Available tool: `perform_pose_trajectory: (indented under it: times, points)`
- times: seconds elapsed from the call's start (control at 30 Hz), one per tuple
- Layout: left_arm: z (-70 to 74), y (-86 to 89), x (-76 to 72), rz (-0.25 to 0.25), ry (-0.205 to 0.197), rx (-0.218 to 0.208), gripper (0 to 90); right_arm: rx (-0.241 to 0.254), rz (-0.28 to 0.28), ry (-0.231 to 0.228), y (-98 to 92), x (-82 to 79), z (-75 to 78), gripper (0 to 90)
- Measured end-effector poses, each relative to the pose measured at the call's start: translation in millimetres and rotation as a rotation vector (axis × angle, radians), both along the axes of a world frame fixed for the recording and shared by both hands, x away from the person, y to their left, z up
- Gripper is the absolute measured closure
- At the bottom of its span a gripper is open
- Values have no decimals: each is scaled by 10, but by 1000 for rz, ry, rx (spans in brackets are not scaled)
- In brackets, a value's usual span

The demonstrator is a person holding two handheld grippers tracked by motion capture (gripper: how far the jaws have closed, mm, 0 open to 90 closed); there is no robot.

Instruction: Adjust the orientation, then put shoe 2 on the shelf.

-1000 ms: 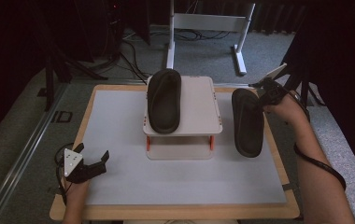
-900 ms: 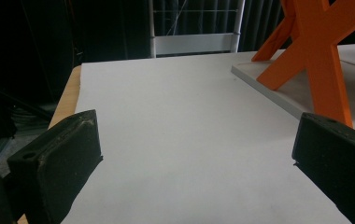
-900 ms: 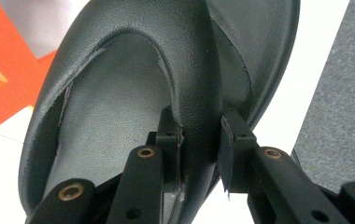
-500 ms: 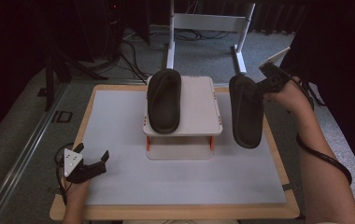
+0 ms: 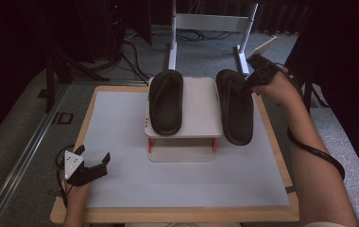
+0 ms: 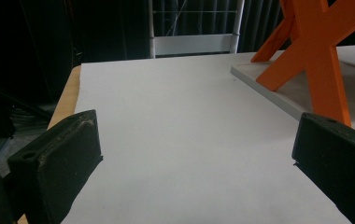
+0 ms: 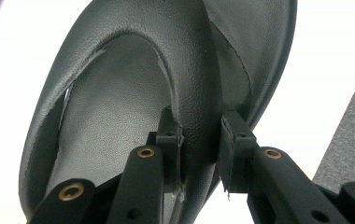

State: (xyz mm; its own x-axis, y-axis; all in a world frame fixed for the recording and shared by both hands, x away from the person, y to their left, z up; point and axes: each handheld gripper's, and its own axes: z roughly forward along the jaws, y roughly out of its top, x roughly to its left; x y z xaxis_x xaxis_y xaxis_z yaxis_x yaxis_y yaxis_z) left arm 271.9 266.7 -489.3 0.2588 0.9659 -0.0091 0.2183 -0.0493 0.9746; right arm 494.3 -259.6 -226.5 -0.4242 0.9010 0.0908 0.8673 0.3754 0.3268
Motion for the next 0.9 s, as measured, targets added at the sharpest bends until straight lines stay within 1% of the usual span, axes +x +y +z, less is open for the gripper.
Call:
perform_pose_trajectory:
  times: [0.3,0.43,0.57,0.7,0.9]
  points:
    - [0,7,0,-3,0,-6,9,13,28,24,302,65,-9,729]
    - [0,7,1,-4,0,-7,9,11,35,25,436,84,-17,729]
    - [0,6,0,-4,0,-6,9,8,54,23,572,88,-2,729]
    - [0,8,-1,-5,-1,-6,9,16,62,31,665,100,-14,729]
    - [-1,10,-1,-8,-2,-8,9,22,70,46,770,133,-84,730]
